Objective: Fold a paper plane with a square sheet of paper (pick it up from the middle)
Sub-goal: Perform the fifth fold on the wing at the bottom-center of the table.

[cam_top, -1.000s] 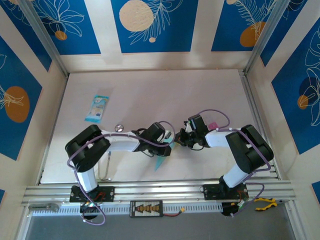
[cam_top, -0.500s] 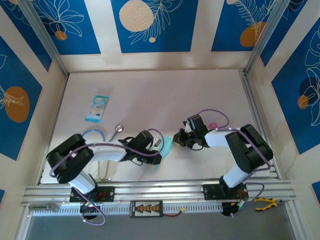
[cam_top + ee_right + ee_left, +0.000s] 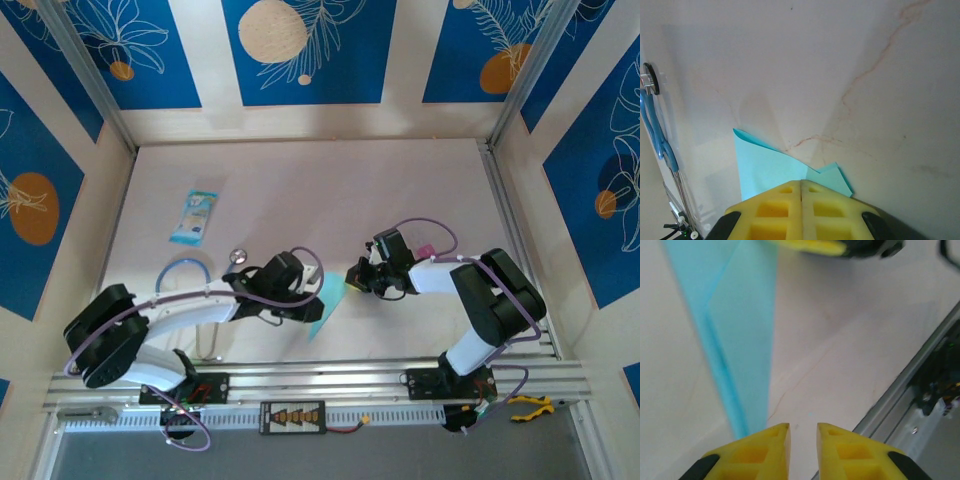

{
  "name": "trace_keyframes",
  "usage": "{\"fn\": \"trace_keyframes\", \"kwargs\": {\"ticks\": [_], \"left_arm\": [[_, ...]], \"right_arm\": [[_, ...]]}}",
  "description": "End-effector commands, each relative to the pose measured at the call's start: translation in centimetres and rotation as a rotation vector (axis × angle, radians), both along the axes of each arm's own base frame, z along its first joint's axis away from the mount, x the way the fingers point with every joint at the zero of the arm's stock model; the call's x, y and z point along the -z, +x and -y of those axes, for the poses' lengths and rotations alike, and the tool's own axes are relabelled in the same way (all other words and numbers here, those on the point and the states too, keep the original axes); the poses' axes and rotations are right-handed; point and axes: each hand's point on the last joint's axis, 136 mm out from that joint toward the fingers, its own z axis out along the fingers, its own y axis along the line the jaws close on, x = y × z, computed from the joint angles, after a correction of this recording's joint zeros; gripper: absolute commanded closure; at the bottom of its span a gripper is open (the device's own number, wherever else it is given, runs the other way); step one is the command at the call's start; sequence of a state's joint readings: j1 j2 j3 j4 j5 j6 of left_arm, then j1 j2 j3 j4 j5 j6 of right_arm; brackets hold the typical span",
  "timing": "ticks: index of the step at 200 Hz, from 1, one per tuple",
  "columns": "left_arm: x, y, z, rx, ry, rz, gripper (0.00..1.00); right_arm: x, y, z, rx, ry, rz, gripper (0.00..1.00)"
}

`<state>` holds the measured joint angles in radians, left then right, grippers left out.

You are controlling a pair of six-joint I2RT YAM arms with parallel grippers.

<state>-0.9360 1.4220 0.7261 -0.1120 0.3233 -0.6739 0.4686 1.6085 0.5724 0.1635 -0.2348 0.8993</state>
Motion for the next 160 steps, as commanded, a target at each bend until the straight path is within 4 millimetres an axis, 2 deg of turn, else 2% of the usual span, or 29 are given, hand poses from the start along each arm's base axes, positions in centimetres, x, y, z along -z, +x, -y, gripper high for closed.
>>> {"fn": "trace_keyframes", "kwargs": {"ticks": [1,20,44,84,127,140,160], "left_arm": [[0.5,-0.5,2.0,0.056,-0.02,-0.034,0.77],[2.0,-1.3,2.2,0.077,0.015,-0.072,0.76],[4.8,-2.6,0.8,0.08,0.098,-0.117,0.76],[7.2,-5.0,-2.6,0.055,0.155,-0.169,0.77],[7.8,-7.4,-5.7,0.049,0.174,-0.201,0.78],[7.8,-7.7,-6.6,0.032,0.186,-0.198,0.78],[6.8,-7.4,-7.0,0.011,0.161,-0.156,0.79]], "right_arm": [[4.3,-2.7,2.9,0.047,-0.171,-0.143,1.0],[4.3,-2.7,2.9,0.048,-0.172,-0.146,1.0],[4.3,-2.8,2.9,0.045,-0.178,-0.146,1.0],[4.5,-2.9,3.2,0.046,-0.192,-0.148,1.0],[4.6,-3.0,3.4,0.044,-0.199,-0.15,1.0],[4.5,-2.9,3.3,0.043,-0.198,-0.147,1.0],[4.2,-2.8,3.1,0.032,-0.189,-0.137,1.0]]}}
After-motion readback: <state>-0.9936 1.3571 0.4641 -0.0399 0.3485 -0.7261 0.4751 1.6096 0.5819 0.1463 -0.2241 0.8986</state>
